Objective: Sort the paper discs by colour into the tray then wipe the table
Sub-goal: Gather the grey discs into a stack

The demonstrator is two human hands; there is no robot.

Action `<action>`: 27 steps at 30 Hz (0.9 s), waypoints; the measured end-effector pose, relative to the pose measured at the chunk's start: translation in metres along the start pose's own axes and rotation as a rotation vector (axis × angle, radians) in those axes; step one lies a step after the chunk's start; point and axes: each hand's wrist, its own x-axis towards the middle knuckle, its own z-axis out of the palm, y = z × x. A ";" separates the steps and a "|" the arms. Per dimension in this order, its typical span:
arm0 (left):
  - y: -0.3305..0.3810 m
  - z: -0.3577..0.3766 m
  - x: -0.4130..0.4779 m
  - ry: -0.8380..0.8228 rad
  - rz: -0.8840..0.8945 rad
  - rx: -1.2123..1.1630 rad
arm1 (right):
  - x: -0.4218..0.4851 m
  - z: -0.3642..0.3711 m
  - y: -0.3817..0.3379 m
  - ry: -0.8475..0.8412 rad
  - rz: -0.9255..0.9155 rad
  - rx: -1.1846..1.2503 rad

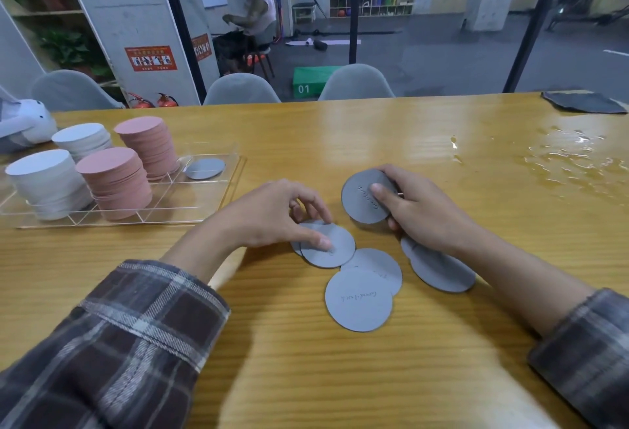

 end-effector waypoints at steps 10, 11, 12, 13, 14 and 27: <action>-0.005 0.003 0.007 0.086 0.037 -0.237 | 0.000 0.001 0.002 0.012 -0.012 -0.023; -0.004 0.003 0.007 0.111 0.045 -0.296 | 0.000 0.001 0.002 0.013 -0.013 -0.016; -0.003 0.004 0.007 0.141 0.049 -0.347 | 0.001 0.001 0.001 0.013 -0.013 -0.006; -0.002 0.004 0.007 0.177 0.050 -0.381 | 0.001 0.001 0.000 0.008 -0.013 0.005; -0.001 0.006 0.007 0.217 0.054 -0.397 | 0.001 0.001 0.000 -0.003 -0.013 0.016; 0.002 0.018 0.016 0.383 0.071 -0.214 | -0.002 0.008 -0.005 -0.091 -0.095 -0.048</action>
